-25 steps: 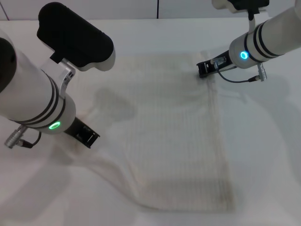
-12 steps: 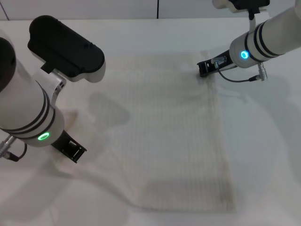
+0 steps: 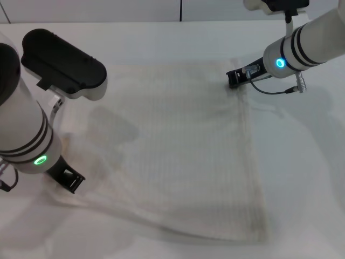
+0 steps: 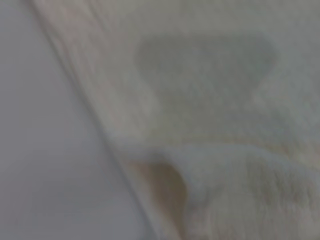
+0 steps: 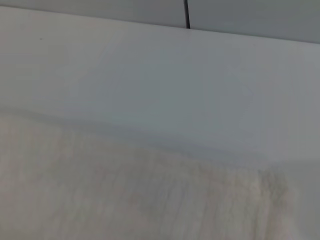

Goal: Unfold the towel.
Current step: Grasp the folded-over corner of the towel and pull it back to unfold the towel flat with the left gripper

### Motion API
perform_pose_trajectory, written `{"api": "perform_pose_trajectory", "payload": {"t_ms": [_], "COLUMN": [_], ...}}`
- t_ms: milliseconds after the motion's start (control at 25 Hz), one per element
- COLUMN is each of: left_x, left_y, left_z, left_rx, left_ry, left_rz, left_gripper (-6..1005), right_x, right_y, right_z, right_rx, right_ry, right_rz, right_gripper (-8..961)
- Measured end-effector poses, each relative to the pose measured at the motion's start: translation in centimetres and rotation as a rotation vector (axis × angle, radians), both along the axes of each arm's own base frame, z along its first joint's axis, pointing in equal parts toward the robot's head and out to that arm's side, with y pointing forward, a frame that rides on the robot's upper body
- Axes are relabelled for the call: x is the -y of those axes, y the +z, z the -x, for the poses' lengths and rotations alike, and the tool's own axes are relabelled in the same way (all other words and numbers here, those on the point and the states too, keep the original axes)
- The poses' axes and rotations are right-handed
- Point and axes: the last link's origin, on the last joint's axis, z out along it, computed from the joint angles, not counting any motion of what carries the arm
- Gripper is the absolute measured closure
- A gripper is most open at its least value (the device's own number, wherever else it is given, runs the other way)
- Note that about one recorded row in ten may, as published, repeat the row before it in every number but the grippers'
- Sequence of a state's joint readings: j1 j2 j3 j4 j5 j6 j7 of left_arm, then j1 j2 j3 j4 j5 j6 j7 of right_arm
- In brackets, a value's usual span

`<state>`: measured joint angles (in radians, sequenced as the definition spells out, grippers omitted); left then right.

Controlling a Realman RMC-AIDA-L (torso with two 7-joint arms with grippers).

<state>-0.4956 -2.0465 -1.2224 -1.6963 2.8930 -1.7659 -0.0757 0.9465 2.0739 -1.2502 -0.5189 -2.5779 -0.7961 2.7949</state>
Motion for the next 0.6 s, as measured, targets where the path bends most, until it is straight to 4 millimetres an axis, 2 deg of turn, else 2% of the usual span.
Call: {"api": "perform_pose_trajectory", "payload": {"t_ms": [440, 600], "left_x": [0.6, 1.6], "left_y": [0.0, -1.2], "left_z": [0.8, 0.4], "left_rx": [-0.028, -0.063], "left_ry": [0.052, 0.007], "left_rz": [0.005, 0.062], "left_gripper": [906, 903], "right_x": [0.0, 0.0], "right_y": [0.0, 0.0], "right_z": [0.0, 0.0], "right_rx": [0.002, 0.003], "right_ry": [0.001, 0.001], "right_rz": [0.0, 0.001], "right_gripper": [879, 877]}}
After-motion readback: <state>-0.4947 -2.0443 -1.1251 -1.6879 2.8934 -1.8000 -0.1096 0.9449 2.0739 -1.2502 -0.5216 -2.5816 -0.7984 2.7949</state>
